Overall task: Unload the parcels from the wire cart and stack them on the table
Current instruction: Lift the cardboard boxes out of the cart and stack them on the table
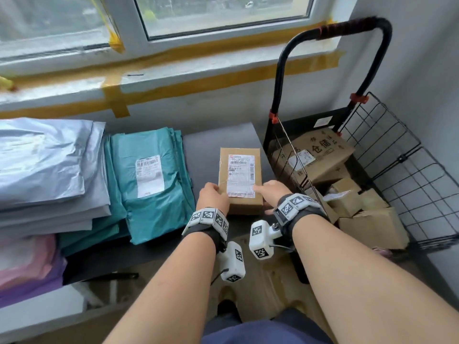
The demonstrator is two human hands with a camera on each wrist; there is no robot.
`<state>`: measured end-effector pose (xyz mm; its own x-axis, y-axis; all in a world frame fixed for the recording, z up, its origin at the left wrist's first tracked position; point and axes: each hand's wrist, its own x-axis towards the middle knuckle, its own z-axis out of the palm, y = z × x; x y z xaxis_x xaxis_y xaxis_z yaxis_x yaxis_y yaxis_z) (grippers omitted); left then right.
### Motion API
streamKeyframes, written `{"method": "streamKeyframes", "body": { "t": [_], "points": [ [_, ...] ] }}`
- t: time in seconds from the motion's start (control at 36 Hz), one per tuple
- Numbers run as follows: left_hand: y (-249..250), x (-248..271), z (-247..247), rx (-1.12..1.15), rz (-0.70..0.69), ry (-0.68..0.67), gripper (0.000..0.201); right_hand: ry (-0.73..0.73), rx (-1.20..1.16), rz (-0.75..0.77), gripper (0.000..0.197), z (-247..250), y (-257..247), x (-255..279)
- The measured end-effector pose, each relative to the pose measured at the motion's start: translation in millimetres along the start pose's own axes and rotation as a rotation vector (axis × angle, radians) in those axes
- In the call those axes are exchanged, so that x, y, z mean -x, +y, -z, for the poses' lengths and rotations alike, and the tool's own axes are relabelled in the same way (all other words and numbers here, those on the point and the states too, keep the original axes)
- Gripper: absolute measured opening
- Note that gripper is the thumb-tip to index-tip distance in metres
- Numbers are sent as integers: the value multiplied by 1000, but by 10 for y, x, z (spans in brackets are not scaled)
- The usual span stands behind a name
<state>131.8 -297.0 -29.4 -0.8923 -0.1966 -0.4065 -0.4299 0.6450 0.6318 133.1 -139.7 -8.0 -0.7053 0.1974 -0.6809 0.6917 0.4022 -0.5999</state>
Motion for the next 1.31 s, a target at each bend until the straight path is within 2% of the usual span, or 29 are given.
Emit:
{"method": "streamKeyframes", "body": {
  "t": [0.06, 0.17, 0.22, 0.39, 0.5, 0.67, 0.92, 1.17, 1.25, 1.31],
  "points": [
    [-30, -48, 37, -27, -10, -7, 37, 18, 7, -6, 31, -46, -47, -18],
    [-46, -154, 125, -73, -58, 11, 36, 36, 1, 15, 53, -126, -142, -134],
    [-41, -217, 164, -112, -77, 32, 36, 66, -4, 35, 57, -155, -221, -180],
    [21, -512, 286, -281, -79, 126, 28, 132, 77, 135, 35, -228, -532, -423],
    [96, -748, 414, -417, -56, 169, 33, 128, 168, 187, 23, -277, -754, -659],
    [173, -1081, 536, -277, 141, 203, 42, 52, 206, 272, 34, -295, -1086, -936],
    [275, -1304, 625, -171, 225, 289, 42, -37, 202, 329, 33, -335, -1392, -1174],
    [338, -1211, 649, -220, 205, 280, 43, -77, 216, 320, 40, -259, -1323, -1117],
    [417, -1118, 636, -227, 174, 317, 38, -33, 188, 271, 41, -208, -1253, -1028],
    [478, -1052, 608, -262, 122, 337, 44, -5, 182, 238, 36, -147, -1195, -963]
  ]
}}
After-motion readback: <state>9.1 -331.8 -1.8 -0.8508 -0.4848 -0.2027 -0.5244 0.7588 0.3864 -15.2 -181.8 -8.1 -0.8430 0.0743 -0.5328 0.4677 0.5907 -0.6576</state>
